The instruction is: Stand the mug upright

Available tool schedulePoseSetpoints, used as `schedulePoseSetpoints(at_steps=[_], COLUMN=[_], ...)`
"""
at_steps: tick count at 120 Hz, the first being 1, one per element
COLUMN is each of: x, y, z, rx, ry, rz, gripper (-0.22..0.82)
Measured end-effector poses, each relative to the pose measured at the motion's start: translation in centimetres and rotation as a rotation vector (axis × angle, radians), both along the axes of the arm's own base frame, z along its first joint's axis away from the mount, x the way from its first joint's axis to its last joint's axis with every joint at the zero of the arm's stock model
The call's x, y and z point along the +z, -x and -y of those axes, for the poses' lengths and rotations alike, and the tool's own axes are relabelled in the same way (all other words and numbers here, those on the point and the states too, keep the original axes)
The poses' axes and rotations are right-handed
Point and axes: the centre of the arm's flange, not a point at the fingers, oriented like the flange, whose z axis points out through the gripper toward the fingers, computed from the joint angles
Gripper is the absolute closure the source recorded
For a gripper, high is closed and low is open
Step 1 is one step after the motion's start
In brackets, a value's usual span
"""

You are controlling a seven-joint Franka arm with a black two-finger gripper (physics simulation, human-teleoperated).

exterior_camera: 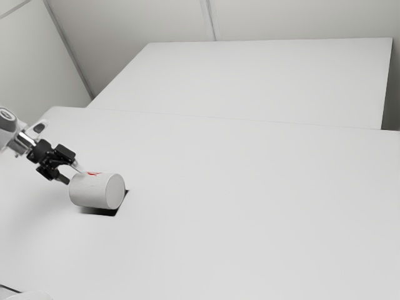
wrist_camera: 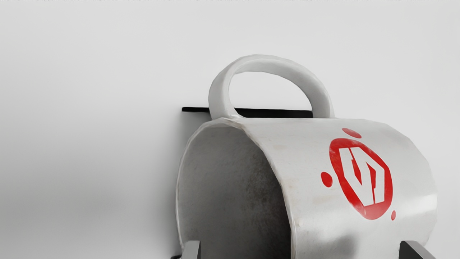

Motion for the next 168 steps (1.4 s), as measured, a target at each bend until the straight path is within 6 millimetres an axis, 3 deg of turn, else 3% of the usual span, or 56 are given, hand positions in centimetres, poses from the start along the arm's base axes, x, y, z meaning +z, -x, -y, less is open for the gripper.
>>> schedulePoseSetpoints(at_steps=[42,88,96,124,147,168], x=[-2.8,-4.8,-4.7,-4.3,-2.9,0.8], y=[0.8,1.5,1.5,1.3,0.5,-0.1], z=[-0.1,1.2,1.7,2.7,3.8,5.2], rx=[-0.011,-0.038,-0.051,-0.078,-0.109,-0.151], ry=[0.141,0.307,0.327,0.364,0.352,0.312], rz=[0.137,0.224,0.219,0.210,0.221,0.257], gripper=[0.00,0.02,0.09,0.52,0.66,0.75])
